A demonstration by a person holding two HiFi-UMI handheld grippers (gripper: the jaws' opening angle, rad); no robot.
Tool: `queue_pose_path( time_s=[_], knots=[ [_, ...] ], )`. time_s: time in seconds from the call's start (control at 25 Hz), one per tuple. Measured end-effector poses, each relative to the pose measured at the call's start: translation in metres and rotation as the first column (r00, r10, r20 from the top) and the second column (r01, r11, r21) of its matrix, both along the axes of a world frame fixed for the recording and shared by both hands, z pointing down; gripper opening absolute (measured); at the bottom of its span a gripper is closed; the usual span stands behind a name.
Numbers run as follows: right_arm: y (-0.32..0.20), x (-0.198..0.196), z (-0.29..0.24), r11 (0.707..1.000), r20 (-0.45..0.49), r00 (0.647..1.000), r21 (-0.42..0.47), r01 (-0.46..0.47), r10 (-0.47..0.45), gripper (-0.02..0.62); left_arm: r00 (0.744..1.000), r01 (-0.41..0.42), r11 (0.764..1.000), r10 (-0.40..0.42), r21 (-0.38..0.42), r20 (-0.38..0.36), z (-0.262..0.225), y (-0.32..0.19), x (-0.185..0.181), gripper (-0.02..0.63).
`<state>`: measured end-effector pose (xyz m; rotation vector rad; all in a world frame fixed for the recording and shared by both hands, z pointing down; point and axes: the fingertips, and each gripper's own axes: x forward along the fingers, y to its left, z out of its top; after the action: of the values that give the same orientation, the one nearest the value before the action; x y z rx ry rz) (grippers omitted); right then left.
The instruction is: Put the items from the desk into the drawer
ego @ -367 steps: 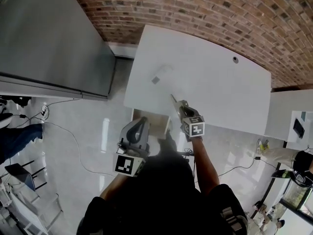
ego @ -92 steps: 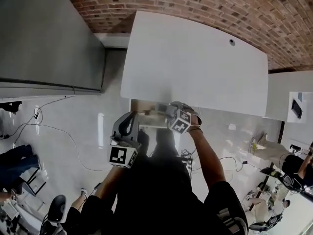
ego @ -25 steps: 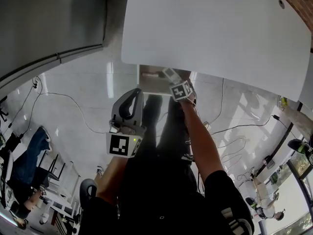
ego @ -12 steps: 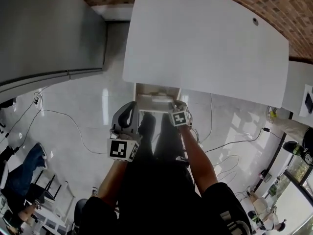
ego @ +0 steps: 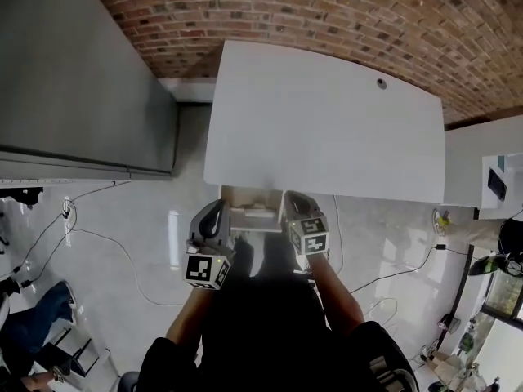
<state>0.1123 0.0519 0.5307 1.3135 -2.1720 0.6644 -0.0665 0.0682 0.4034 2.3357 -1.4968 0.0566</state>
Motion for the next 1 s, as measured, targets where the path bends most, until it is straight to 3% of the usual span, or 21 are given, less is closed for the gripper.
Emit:
queue_pose_path(
  time_s=[0.16, 0.48, 0.64, 1.0],
  knots=[
    [-0.020, 0.012, -0.085, 0.984, 0.061, 0.997, 0.171, -0.050, 0.040, 0.000, 1.000, -0.005, 0.999, 0.006, 0.052, -0.014, -0.031, -0.008, 0.012, 0.014],
    [-0.016, 0.039, -0.210, 0.909, 0.129, 0.989, 0.401, -0.117, 0.070, 0.000, 0.998, -0.027, 0.988, 0.034, 0.154, -0.043, -0.099, -0.017, 0.038, 0.014],
    [-0.008, 0.044, -0.234, 0.889, 0.151, 0.987, 0.440, -0.124, 0.063, 0.000, 0.998, -0.037, 0.985, 0.045, 0.170, -0.047, -0.108, -0.019, 0.050, 0.014],
    [-0.007, 0.062, -0.228, 0.896, 0.134, 0.989, 0.430, -0.116, 0.064, 0.000, 0.998, -0.055, 0.983, 0.061, 0.177, -0.031, -0.110, -0.016, 0.068, 0.014]
  ],
)
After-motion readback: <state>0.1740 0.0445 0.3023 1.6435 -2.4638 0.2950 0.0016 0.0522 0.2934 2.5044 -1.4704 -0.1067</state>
